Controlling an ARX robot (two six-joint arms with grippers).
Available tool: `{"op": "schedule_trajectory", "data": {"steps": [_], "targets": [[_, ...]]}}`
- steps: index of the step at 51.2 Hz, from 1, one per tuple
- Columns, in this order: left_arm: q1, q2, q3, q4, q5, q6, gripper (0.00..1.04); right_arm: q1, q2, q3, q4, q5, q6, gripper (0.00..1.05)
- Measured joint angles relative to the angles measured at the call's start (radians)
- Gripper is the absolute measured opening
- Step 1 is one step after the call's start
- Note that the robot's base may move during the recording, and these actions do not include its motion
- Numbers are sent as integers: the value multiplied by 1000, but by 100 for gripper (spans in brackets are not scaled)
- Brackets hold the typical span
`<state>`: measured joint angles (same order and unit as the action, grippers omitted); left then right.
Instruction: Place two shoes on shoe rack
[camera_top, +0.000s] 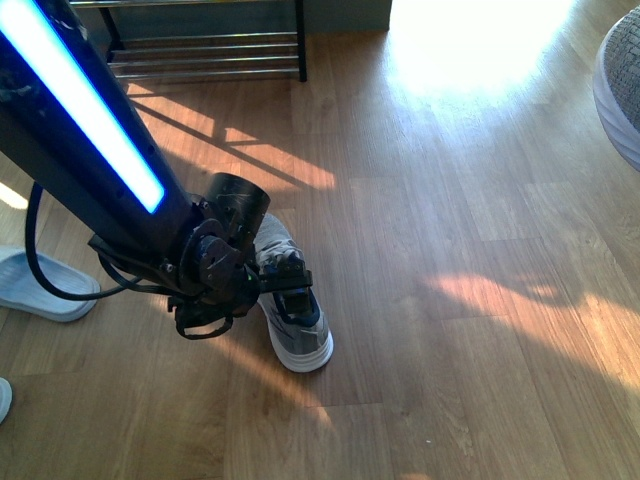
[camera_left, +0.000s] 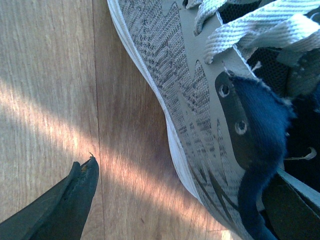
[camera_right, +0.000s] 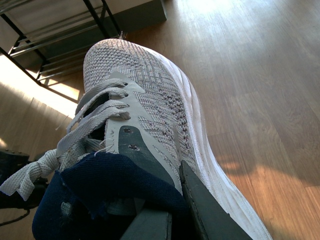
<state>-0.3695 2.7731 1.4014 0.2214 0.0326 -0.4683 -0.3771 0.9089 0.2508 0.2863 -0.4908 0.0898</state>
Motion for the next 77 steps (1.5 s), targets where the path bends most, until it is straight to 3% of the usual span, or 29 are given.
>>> {"op": "schedule_trajectory", "data": {"steps": [9,11,18,29,31,39,48,59,67,77], "targets": [[-3,60,76,-30,-28,-2,95,0,0,0,0,0,0,1],[-3,68,91,-38,-34,-3,91,0,0,0,0,0,0,1],[-1,92,133,-55,-54,-9,73,0,0,0,0,0,0,1],[0,114,177,-83,-67,-29,35,0,0,0,0,0,0,1],[0,114,177,-84,-68,-31,32,0,0,0,0,0,0,1],[13,120,188,-95,-74,-34,3,0,0,0,0,0,0,1],[47,91,134,-26,-140,-24,2,0,0,0,0,0,0,1],[98,-135,-150,154,-244,-3,2,0,0,0,0,0,0,1],[90,-557,-491,277,-325,-14,2,0,0,0,0,0,0,1],[86,-976,-758,210,-422,-19,2,0,0,0,0,0,0,1]]}}
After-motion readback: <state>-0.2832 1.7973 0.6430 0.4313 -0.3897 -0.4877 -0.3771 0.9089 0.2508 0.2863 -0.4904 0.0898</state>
